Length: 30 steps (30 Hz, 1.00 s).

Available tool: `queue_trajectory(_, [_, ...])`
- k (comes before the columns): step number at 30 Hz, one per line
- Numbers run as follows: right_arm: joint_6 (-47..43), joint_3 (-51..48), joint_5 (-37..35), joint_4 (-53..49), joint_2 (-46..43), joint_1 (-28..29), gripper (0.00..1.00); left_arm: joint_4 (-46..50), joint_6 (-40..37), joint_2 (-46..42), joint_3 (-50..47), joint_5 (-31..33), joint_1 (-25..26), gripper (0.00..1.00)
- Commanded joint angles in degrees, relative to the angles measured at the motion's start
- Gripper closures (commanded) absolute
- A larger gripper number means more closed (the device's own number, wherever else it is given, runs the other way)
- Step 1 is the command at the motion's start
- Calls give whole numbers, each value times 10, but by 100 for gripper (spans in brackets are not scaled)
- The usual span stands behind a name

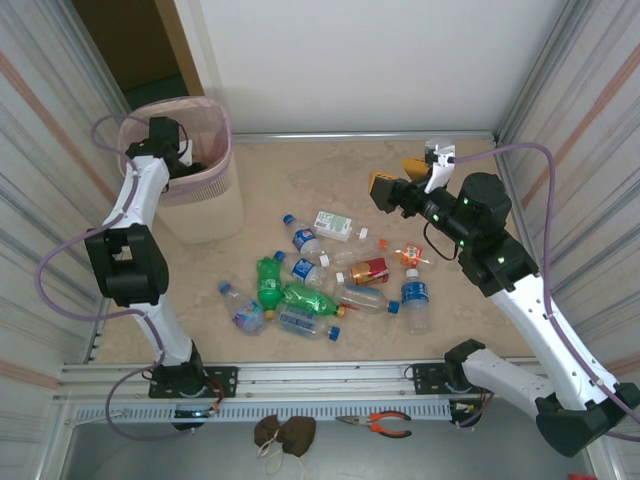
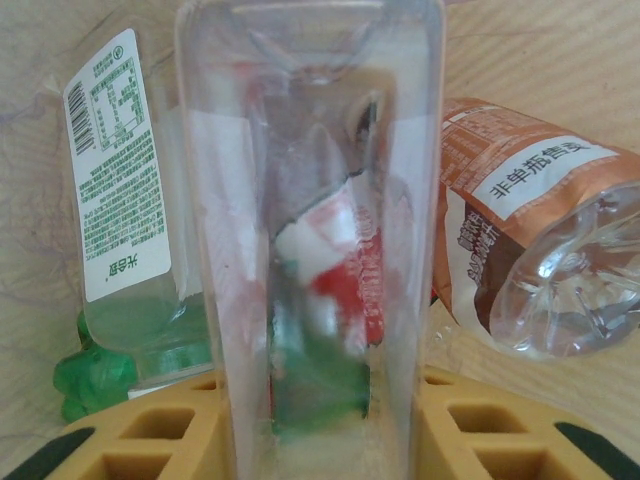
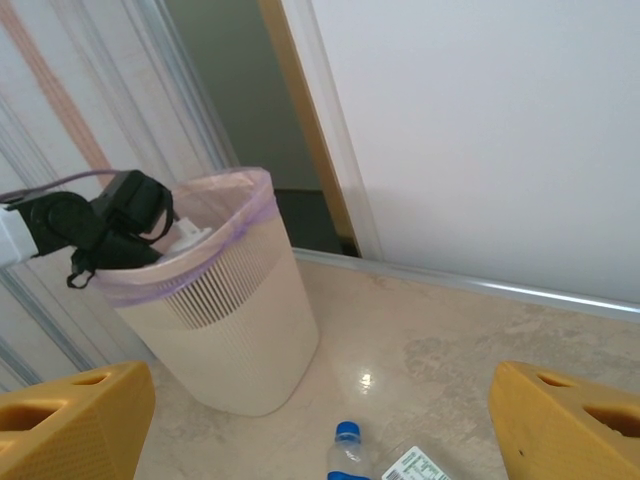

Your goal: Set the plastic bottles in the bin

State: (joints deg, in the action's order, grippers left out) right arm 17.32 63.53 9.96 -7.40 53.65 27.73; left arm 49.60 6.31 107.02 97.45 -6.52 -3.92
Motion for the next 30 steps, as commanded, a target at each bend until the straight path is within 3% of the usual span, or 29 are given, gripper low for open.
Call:
queue_trajectory(1, [-7, 11, -1, 9, -6, -3, 14, -27, 6, 37, -29, -14, -1, 57])
queue_trajectory(7, [-6, 15, 0, 8, -8, -3, 14, -7, 3, -7, 3, 1, -2, 40])
queue_trajectory(12, [-6, 16, -1, 6, -10, -2, 14, 9, 2, -40, 41, 5, -2, 33])
queue_trajectory(23, [-7, 25, -15, -18, -9, -2, 14, 46, -2, -105, 105, -1, -2, 31])
queue_trajectory(30, [0, 46, -46, -86, 8, -3, 15, 31, -1, -165, 106, -51, -2, 33])
